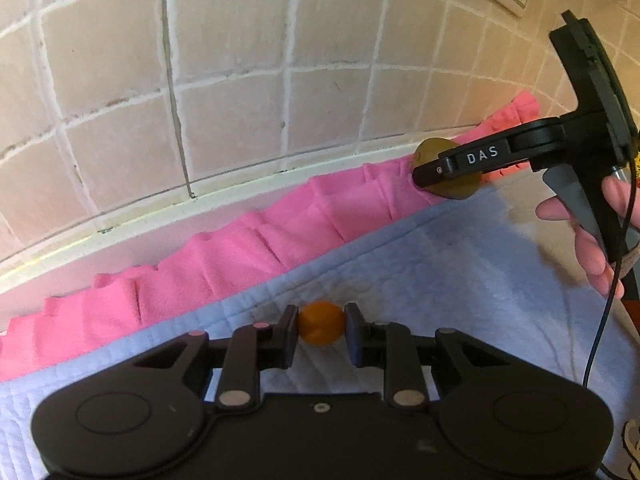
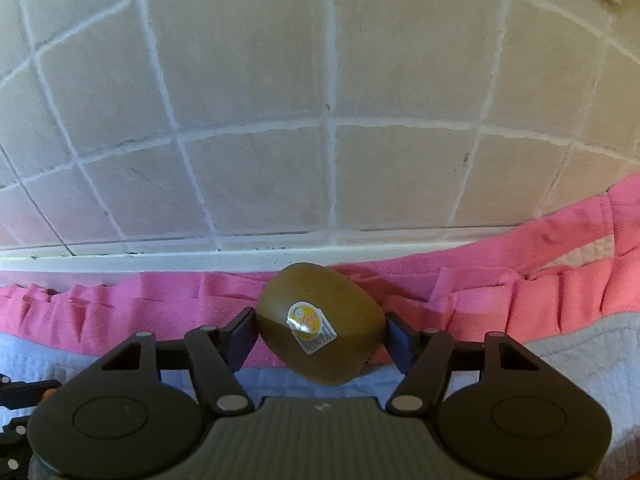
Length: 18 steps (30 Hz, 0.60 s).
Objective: Organize fruits
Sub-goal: 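Carry the small tangerine with the left tool while the right tool carries the kiwi to the box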
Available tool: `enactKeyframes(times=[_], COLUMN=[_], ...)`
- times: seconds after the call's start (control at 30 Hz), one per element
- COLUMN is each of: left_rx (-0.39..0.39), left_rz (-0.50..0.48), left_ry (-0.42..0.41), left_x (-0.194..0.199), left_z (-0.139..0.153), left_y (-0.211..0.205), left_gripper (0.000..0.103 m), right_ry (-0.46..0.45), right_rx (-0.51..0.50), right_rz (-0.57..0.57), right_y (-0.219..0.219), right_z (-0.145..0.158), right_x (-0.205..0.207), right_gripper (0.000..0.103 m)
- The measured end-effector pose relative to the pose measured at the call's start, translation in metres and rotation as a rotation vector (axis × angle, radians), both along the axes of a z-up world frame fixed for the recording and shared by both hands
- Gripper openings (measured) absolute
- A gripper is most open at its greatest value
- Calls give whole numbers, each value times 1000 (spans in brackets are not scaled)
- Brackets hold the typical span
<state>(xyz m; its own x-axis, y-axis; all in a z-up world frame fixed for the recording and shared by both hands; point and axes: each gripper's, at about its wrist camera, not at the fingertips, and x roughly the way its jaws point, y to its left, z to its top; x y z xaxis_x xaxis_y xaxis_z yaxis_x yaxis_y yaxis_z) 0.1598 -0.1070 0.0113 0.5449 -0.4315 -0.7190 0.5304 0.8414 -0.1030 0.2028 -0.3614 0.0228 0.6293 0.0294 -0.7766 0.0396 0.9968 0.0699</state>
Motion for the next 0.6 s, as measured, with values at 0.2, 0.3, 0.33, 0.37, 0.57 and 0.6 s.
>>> enactKeyframes(times=[0.2, 0.3, 0.33, 0.37, 0.57, 0.6], left_rx=[-9, -15, -20, -25, -66, -85], left_rz=[-23, -40, -44, -47, -82, -89], left_ry=[-43, -80, -92, -106, -166, -160], left_x=[-12, -20, -22, -26, -47, -51], left_z=[19, 35, 39, 45, 82, 86], left_y=[-3, -4, -3, -3, -11, -14], left_gripper=[28, 28, 28, 28, 28, 28], right_ry=[-37, -61, -68, -76, -98, -95], right_rx=[26, 28, 27, 30, 33, 39], right_rz=[-18, -38, -45, -56, -130, -150], right_y=[-3, -5, -5, -6, -8, -10], right_z=[22, 40, 45, 50, 79, 81], right_x=[-27, -50, -58, -68, -138, -150], right_gripper=[69, 69, 69, 69, 69, 69])
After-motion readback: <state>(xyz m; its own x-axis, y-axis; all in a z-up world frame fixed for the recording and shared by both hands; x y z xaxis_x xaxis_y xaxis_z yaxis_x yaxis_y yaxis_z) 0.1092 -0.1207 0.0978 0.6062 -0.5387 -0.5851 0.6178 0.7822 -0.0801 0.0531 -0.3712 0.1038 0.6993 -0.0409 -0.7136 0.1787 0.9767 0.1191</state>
